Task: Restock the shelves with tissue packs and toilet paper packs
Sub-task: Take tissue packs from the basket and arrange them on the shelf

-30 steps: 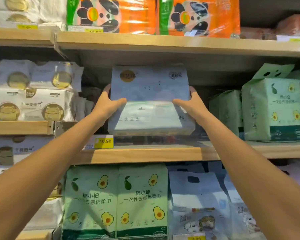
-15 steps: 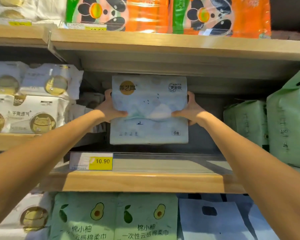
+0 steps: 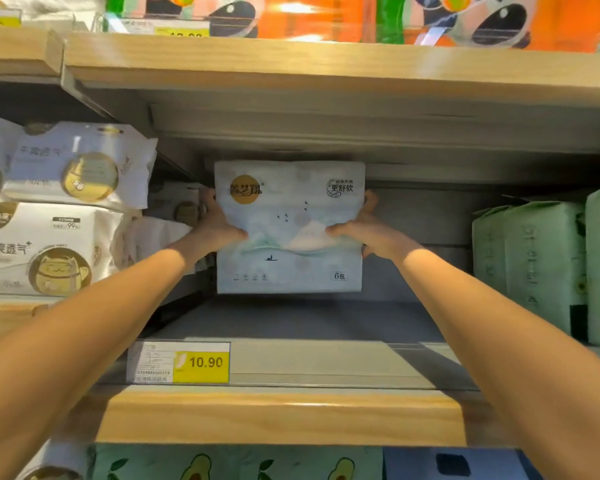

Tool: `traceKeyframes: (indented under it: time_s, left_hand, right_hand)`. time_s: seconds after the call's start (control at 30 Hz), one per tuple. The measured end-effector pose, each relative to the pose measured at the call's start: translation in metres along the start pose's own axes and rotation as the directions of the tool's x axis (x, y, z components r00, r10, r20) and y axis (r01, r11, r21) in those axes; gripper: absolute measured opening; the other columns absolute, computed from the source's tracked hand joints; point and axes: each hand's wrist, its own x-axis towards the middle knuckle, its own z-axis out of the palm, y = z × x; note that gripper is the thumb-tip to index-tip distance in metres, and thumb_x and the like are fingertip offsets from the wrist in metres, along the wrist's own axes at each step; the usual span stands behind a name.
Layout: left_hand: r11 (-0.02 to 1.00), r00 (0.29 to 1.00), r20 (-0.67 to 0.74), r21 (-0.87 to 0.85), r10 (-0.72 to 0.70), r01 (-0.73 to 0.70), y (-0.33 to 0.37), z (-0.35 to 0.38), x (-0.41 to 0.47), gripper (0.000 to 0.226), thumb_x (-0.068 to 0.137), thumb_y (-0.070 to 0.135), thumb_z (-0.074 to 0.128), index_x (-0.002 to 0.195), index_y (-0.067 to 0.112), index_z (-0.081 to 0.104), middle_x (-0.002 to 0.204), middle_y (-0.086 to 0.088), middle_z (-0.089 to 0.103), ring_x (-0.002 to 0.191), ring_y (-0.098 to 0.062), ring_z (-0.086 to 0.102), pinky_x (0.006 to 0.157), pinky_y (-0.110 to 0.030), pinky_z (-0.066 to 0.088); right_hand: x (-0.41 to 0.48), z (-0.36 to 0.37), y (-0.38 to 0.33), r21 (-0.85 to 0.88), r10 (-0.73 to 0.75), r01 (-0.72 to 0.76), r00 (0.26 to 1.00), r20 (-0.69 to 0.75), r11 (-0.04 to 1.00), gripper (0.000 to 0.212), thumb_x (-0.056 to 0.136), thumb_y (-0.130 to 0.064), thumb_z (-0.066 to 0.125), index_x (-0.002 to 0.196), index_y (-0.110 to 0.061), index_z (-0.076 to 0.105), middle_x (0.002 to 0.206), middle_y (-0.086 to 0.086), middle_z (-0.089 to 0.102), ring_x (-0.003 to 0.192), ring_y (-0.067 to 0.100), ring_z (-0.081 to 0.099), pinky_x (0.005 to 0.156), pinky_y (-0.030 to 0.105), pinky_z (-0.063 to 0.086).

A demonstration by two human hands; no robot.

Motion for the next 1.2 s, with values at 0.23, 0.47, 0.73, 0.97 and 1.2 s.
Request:
traceKeyframes:
  time_s: [0.23,0.47,0.73,0.97,1.2]
  left_hand:
    - [0.987,0.999,0.037,0.159,-0.016,0.01,-0.018,0.0,-0.001,0.108,0.074,0.009,0.077,0.147,0.008,-0.002,0.15,-0.014,0.023,0.137,-0.032,0.03,0.109,-0.039,0.032]
    - [0.97,0.989,0.094,0.227,-0.114,0.09,-0.027,-0.007,-0.001,0.093,0.084,0.012,0.069,0.146,0.013,0.0,0.14,-0.016,0.04,0.123,-0.036,0.047,0.085,-0.039,0.049]
    - [0.964,0.986,0.087,0.238,-0.141,0.117,-0.022,-0.008,-0.01,0.095,0.086,0.015,0.066,0.148,0.014,-0.006,0.138,-0.017,0.041,0.116,-0.035,0.051,0.076,-0.037,0.05]
    - [0.979,0.989,0.148,0.202,0.008,-0.038,-0.014,-0.007,-0.023,0.082,0.088,0.006,0.062,0.148,0.009,0.007,0.147,-0.014,0.03,0.131,-0.031,0.039,0.095,-0.034,0.041]
    - [0.979,0.981,0.184,0.201,-0.069,0.031,-0.025,-0.01,-0.015,0.084,0.085,0.017,0.068,0.147,0.018,0.011,0.141,-0.008,0.039,0.117,-0.027,0.047,0.071,-0.033,0.049]
  right_hand:
    - [0.011,0.02,0.018,-0.037,0.08,-0.079,0.997,0.015,0.996,0.097,0.072,-0.024,0.079,0.14,-0.028,0.009,0.125,-0.004,0.046,0.118,0.026,0.051,0.079,0.054,0.056]
    - [0.008,0.015,0.029,-0.029,0.09,-0.086,0.98,0.176,0.996,0.082,0.079,-0.022,0.075,0.135,-0.029,0.015,0.134,-0.007,0.037,0.116,0.019,0.052,0.068,0.039,0.055]
    - [0.009,0.02,0.027,-0.044,0.05,-0.042,0.98,0.194,0.998,0.083,0.081,-0.017,0.073,0.141,-0.026,0.016,0.128,-0.01,0.033,0.119,0.018,0.045,0.08,0.044,0.053]
    - [0.01,0.022,0.027,-0.116,0.05,-0.032,0.986,0.161,0.993,0.089,0.08,-0.023,0.074,0.143,-0.025,0.012,0.124,-0.013,0.033,0.115,0.017,0.041,0.086,0.049,0.054]
    - [0.005,0.02,0.025,-0.124,0.04,-0.019,0.985,0.168,0.992,0.084,0.081,-0.025,0.073,0.142,-0.023,0.017,0.118,-0.012,0.033,0.117,0.018,0.044,0.086,0.048,0.054]
